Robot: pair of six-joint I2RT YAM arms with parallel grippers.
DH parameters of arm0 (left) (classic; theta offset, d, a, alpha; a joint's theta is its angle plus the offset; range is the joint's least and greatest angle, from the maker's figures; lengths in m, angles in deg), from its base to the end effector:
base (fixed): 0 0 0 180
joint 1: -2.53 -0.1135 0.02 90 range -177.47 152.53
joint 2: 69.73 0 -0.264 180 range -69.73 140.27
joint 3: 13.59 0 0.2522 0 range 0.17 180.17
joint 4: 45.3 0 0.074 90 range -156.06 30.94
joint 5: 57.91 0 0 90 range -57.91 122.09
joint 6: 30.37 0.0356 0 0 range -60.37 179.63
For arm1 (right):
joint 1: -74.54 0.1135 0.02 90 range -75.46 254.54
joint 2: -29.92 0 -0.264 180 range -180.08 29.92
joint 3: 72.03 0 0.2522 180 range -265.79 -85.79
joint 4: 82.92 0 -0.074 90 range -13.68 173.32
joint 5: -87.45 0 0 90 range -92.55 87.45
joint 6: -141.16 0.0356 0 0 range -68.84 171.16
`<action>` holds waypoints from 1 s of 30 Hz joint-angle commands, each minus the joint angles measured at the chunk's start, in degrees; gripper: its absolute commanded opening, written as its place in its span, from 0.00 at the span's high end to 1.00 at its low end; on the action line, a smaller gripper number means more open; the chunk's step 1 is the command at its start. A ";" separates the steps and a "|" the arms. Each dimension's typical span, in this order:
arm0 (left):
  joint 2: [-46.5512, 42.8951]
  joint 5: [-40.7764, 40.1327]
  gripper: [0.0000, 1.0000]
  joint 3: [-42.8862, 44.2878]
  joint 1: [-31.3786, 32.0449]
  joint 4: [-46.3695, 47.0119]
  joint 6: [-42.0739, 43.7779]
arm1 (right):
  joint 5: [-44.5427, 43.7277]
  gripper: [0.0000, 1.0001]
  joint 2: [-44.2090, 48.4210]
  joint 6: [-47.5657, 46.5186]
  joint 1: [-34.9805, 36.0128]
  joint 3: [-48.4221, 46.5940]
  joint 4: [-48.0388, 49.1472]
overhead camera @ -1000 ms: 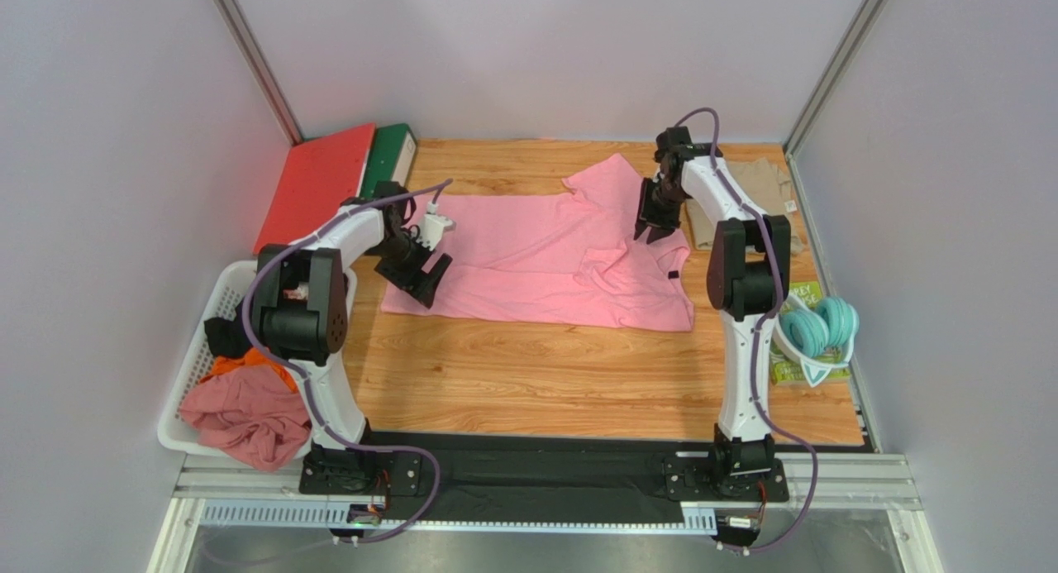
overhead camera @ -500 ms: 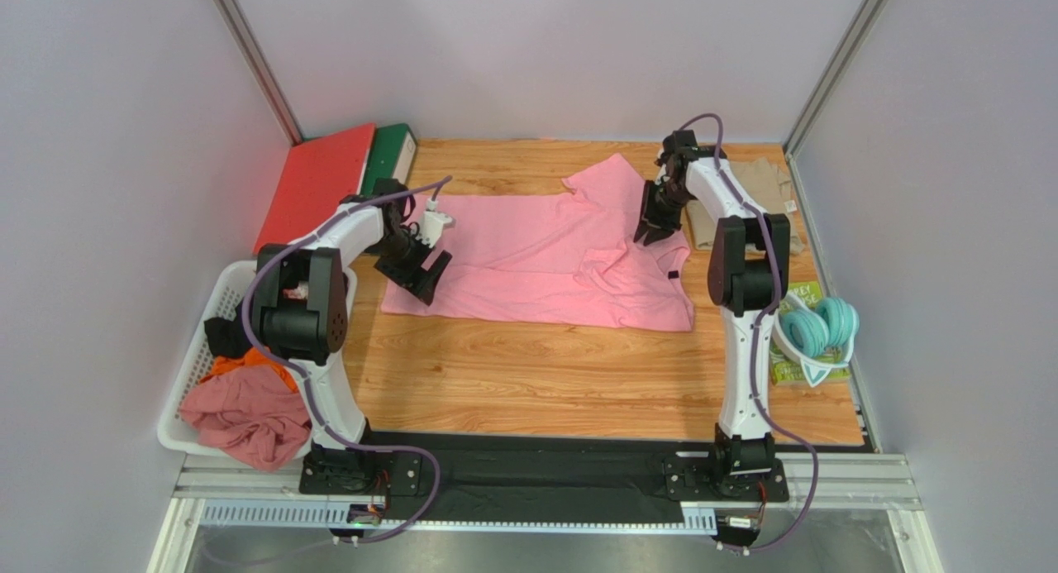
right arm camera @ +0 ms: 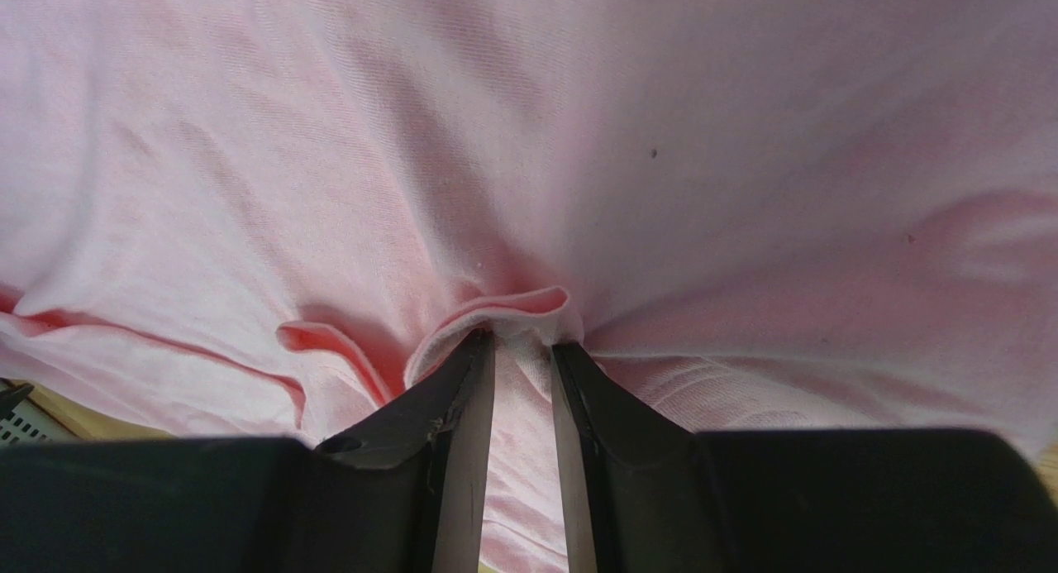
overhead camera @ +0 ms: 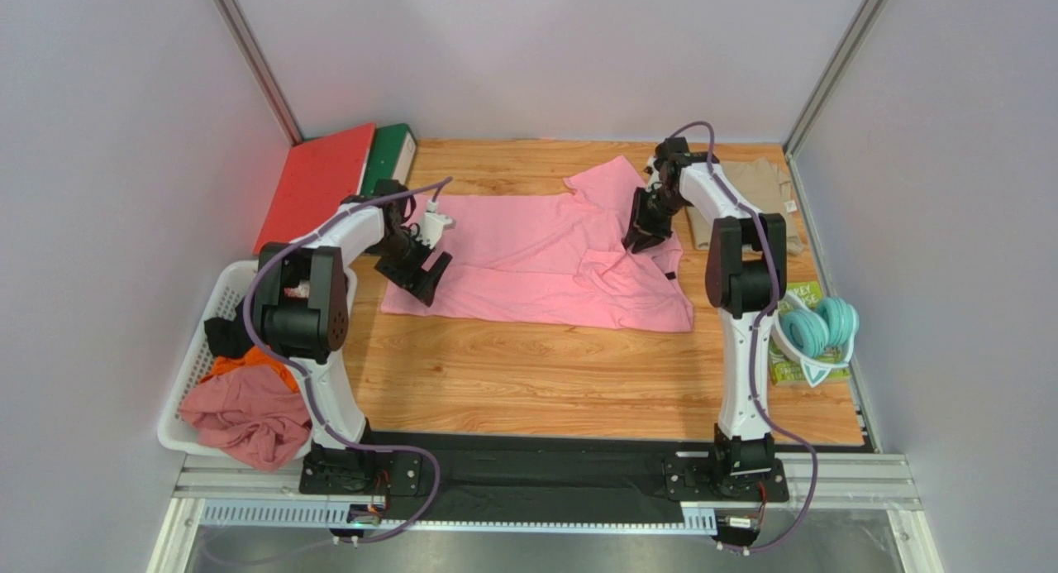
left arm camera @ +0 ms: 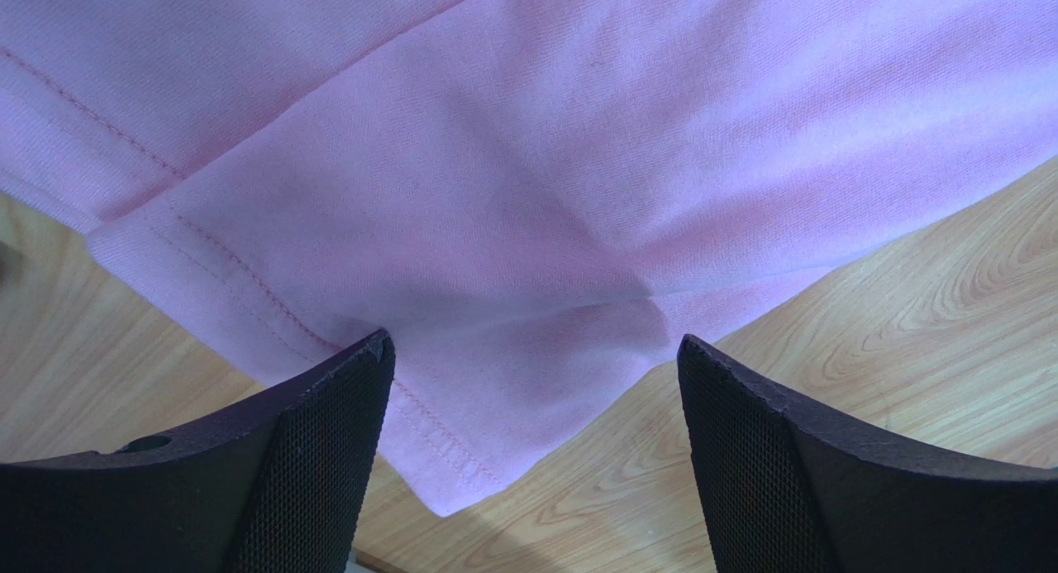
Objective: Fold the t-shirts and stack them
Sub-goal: Fold the flattened tshirt in 1/3 of the way
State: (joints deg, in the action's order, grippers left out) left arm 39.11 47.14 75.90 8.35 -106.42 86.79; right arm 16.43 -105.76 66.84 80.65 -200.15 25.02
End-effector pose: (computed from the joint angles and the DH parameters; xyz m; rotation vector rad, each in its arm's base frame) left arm 0.3584 -0.0458 0.1729 0.8573 2.7830 -0.3331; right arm 0.4743 0.0624 0.1589 0.2035 2.9728 0.5402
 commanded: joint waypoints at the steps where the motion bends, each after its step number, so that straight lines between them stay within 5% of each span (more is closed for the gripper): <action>1: -0.29 0.86 0.10 1.71 -0.02 0.15 0.00 | 0.44 0.71 2.35 -0.30 1.62 0.90 0.56; 7: -0.47 0.95 0.10 1.44 -0.02 0.07 0.00 | -1.58 0.74 3.84 -0.13 1.71 1.43 0.47; 12: -0.99 0.68 0.10 1.01 -0.02 0.24 0.35 | -8.68 1.00 3.67 0.57 1.63 0.55 -0.84; 22: -1.70 -0.28 0.10 -0.23 -0.02 0.86 1.06 | -18.36 1.00 2.52 2.95 -0.92 -3.23 -3.48; 30: -0.91 -0.37 0.10 -0.14 -0.02 1.04 1.14 | -16.26 1.00 2.35 3.22 -3.30 -5.16 -4.19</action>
State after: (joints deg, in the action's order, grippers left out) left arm 39.11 46.55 75.87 8.35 -106.29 86.99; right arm 0.76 -104.79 69.58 78.38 -202.47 21.24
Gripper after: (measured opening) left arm 0.902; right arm 0.008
